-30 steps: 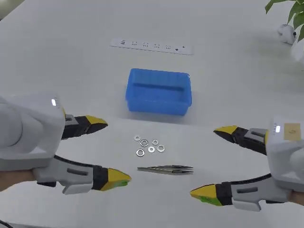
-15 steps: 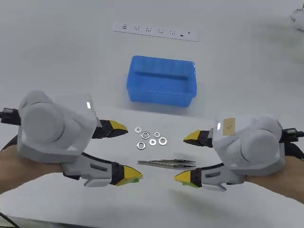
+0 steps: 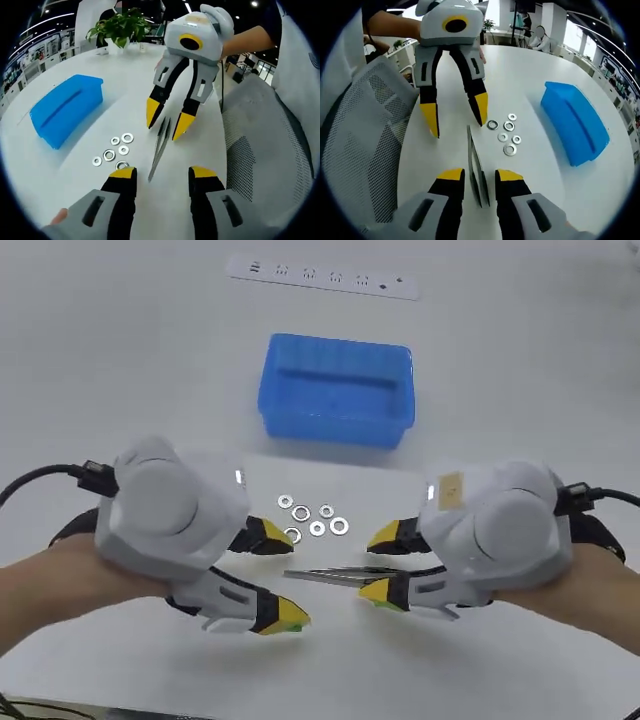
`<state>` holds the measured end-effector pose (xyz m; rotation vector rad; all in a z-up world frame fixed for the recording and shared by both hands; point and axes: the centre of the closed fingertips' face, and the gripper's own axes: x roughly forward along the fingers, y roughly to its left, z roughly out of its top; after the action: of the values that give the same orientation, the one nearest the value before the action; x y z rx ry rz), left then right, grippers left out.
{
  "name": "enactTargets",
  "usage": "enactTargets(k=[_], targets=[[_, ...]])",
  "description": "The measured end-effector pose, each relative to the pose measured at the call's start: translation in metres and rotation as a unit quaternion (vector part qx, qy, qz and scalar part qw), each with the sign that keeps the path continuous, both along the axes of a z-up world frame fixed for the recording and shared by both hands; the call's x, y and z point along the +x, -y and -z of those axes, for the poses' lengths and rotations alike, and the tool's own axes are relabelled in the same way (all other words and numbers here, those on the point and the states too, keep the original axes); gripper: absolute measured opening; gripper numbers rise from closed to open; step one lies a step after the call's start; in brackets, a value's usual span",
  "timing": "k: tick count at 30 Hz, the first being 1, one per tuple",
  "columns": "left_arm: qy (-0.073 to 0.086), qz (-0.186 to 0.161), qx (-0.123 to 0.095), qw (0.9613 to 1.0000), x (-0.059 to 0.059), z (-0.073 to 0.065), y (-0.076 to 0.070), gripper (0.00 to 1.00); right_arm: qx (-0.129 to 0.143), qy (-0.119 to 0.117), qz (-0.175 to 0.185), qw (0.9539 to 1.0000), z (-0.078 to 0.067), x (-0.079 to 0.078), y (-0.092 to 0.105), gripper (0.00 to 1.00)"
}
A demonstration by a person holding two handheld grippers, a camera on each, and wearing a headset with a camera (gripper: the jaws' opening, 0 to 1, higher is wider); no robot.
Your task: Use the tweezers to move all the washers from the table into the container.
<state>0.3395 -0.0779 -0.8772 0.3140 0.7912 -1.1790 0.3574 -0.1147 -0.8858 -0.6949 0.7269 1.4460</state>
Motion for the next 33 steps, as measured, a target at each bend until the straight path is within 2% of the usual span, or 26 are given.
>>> enactTargets(k=[4,7,14,18,24,33], targets=[[0.000,0.002,0.004,1.0000,0.002,0.003,-0.001,0.38,-0.008,0.002,-0.012,0.9999,0.002,-0.002,0.000,0.22],[0.003,0.003,0.019,0.9998,0.004,0.007,-0.005,0.34,-0.011,-0.004,-0.013,0.9998,0.003,-0.004,0.001,0.18],[0.010,0.010,0.024,0.9996,0.006,0.007,-0.004,0.30,-0.014,-0.005,-0.012,0.9998,0.004,-0.005,0.004,0.13],[0.033,0.041,0.045,0.9976,0.005,0.008,-0.003,0.28,-0.015,-0.004,-0.014,0.9998,0.004,-0.006,0.005,0.12],[0.044,0.059,0.053,0.9958,0.008,0.009,-0.003,0.23,-0.017,-0.002,-0.017,0.9997,0.004,-0.006,0.005,0.11],[0.071,0.085,0.078,0.9908,0.016,0.010,-0.002,0.07,-0.019,0.000,-0.020,0.9996,0.004,-0.005,0.005,0.11]])
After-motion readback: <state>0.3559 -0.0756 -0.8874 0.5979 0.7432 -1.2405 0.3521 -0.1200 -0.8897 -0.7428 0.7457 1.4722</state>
